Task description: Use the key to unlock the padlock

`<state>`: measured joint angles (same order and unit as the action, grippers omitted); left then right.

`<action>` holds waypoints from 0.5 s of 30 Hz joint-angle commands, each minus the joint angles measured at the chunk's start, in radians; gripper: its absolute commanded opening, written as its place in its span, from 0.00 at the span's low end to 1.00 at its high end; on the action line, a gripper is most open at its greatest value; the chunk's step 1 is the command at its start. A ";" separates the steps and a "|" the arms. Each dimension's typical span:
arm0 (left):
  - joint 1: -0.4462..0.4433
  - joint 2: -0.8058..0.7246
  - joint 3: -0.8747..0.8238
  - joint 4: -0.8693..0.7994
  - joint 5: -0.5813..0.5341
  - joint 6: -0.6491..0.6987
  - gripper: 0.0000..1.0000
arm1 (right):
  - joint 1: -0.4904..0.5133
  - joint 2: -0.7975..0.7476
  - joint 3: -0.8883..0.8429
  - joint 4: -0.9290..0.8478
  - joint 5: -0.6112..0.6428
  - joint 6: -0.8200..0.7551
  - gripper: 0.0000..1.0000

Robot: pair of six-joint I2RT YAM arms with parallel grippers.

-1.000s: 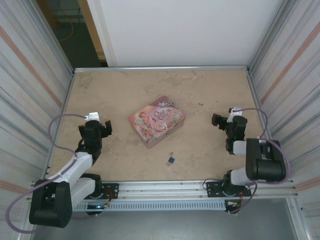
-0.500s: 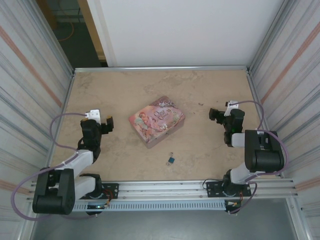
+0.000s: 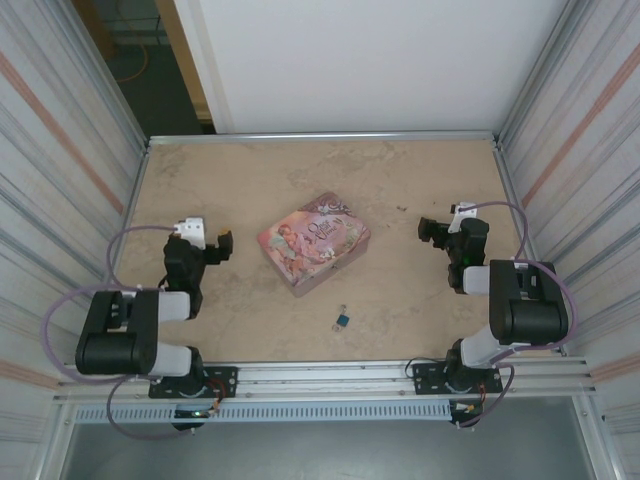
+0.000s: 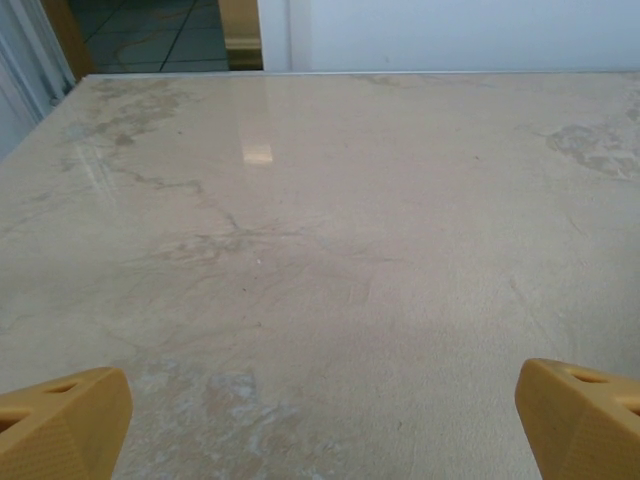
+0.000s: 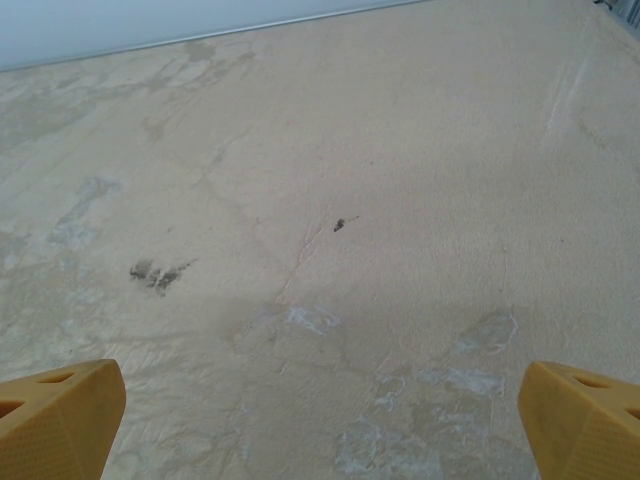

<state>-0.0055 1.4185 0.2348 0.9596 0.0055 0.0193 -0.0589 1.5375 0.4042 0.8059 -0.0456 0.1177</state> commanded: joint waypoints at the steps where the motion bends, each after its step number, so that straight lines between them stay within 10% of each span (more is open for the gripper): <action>1: 0.010 0.068 -0.012 0.163 0.041 0.020 0.99 | 0.005 0.004 0.003 -0.005 0.020 -0.030 0.99; 15: 0.018 0.084 0.146 -0.119 0.006 -0.003 0.99 | 0.003 0.005 0.005 -0.006 0.016 -0.029 0.99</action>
<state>0.0074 1.5005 0.3687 0.8974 0.0227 0.0193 -0.0589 1.5375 0.4042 0.8059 -0.0456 0.1181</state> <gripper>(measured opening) 0.987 0.990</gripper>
